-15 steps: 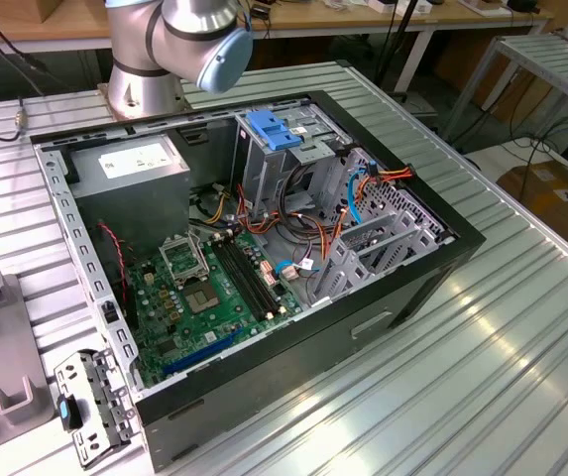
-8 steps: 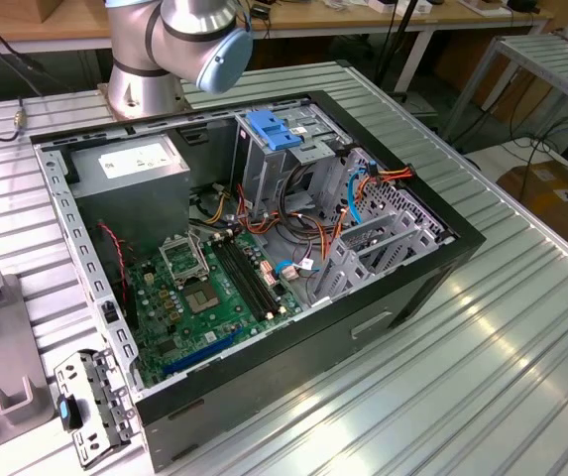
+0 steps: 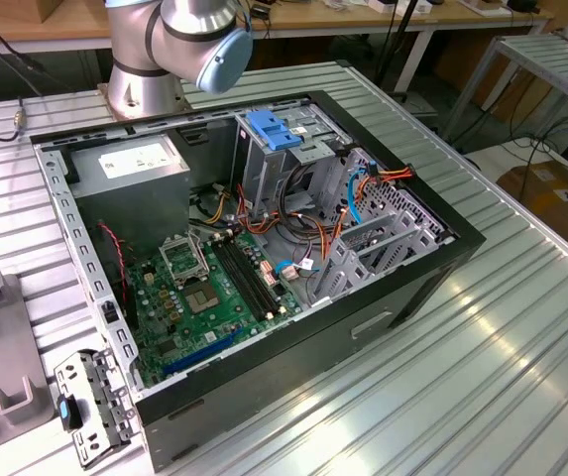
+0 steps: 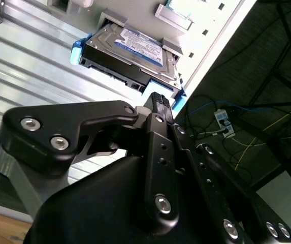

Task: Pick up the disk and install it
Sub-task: 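Pick up the disk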

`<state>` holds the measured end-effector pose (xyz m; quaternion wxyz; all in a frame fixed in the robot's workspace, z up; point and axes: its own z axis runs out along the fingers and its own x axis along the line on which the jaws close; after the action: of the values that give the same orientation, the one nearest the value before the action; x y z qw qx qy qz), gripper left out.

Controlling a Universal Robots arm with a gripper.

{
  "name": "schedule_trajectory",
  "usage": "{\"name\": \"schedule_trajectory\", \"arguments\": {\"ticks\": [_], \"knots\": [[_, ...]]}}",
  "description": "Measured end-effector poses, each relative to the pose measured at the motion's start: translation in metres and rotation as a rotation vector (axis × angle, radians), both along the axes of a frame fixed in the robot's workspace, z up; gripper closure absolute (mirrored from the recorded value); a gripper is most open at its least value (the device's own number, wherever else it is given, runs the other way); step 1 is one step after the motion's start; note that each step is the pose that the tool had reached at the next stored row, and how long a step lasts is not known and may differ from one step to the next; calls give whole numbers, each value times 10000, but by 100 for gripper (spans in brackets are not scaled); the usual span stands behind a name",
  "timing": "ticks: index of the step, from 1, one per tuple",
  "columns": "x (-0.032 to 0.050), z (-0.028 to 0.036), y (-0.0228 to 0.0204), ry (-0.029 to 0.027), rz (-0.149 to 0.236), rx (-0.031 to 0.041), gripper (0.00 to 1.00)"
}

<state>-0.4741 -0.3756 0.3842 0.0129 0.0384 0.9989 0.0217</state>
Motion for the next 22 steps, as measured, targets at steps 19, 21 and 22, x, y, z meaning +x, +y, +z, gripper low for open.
{"name": "schedule_trajectory", "arguments": {"ticks": [19, 21, 22], "knots": [[-1, 0, 0, 0, 2688, 1, 89], [-1, 0, 0, 0, 2697, 0, 89], [-1, 0, 0, 0, 2697, 0, 89]]}}
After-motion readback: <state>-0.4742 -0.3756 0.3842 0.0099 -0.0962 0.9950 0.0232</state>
